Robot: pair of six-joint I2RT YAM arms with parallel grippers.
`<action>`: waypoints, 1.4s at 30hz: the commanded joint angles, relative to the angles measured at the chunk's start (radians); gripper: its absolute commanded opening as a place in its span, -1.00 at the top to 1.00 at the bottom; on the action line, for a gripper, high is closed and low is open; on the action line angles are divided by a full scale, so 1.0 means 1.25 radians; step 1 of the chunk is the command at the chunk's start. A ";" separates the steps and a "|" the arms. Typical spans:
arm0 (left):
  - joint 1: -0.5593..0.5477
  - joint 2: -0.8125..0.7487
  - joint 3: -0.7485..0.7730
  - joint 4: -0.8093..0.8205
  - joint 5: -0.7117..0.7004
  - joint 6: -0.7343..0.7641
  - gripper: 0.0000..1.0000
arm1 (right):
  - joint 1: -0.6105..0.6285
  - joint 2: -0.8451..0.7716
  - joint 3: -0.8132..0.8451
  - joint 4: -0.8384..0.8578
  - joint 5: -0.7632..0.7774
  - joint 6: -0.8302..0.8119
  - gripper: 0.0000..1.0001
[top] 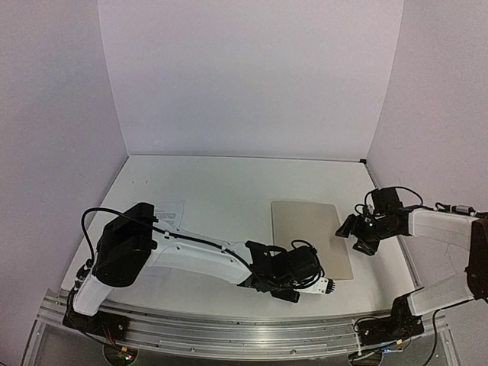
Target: Put the files into the folder
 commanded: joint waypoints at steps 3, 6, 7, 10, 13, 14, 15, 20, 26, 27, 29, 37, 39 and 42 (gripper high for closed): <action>-0.001 0.012 -0.025 0.099 -0.055 0.092 -0.35 | 0.002 -0.023 -0.024 0.007 -0.010 0.014 -0.61; -0.001 0.021 -0.037 0.139 -0.050 0.125 -0.33 | 0.003 -0.028 -0.029 0.013 -0.014 0.016 -0.61; -0.001 0.023 -0.041 0.161 -0.051 0.138 -0.33 | 0.002 -0.031 -0.031 0.015 -0.015 0.017 -0.61; -0.001 0.025 -0.046 0.188 -0.052 0.159 -0.26 | 0.003 -0.046 -0.039 0.016 -0.011 0.020 -0.61; -0.001 0.024 -0.063 0.208 -0.059 0.173 -0.19 | 0.002 -0.056 -0.046 0.017 -0.010 0.025 -0.60; -0.001 0.023 -0.076 0.225 -0.064 0.186 -0.19 | 0.002 -0.057 -0.048 0.017 -0.012 0.024 -0.60; -0.001 0.021 -0.089 0.243 -0.068 0.200 -0.18 | 0.002 -0.058 -0.049 0.017 -0.014 0.024 -0.60; -0.002 0.015 -0.131 0.318 -0.084 0.254 -0.08 | 0.003 -0.063 -0.053 0.017 -0.039 0.030 -0.61; 0.000 0.016 -0.166 0.411 -0.109 0.317 0.05 | 0.003 -0.070 -0.058 0.016 -0.078 0.036 -0.63; 0.000 0.013 -0.171 0.420 -0.111 0.323 0.07 | 0.003 -0.074 -0.059 0.016 -0.086 0.038 -0.63; 0.001 0.006 -0.183 0.440 -0.113 0.334 0.10 | 0.003 -0.081 -0.062 0.016 -0.097 0.042 -0.63; 0.003 -0.032 -0.200 0.444 -0.096 0.311 0.08 | 0.003 -0.106 -0.070 0.012 -0.106 0.047 -0.63; 0.008 -0.030 -0.196 0.449 -0.095 0.307 0.12 | 0.002 -0.105 -0.071 0.012 -0.106 0.047 -0.63; 0.014 -0.021 -0.185 0.464 -0.100 0.312 0.18 | 0.002 -0.105 -0.071 0.012 -0.109 0.048 -0.63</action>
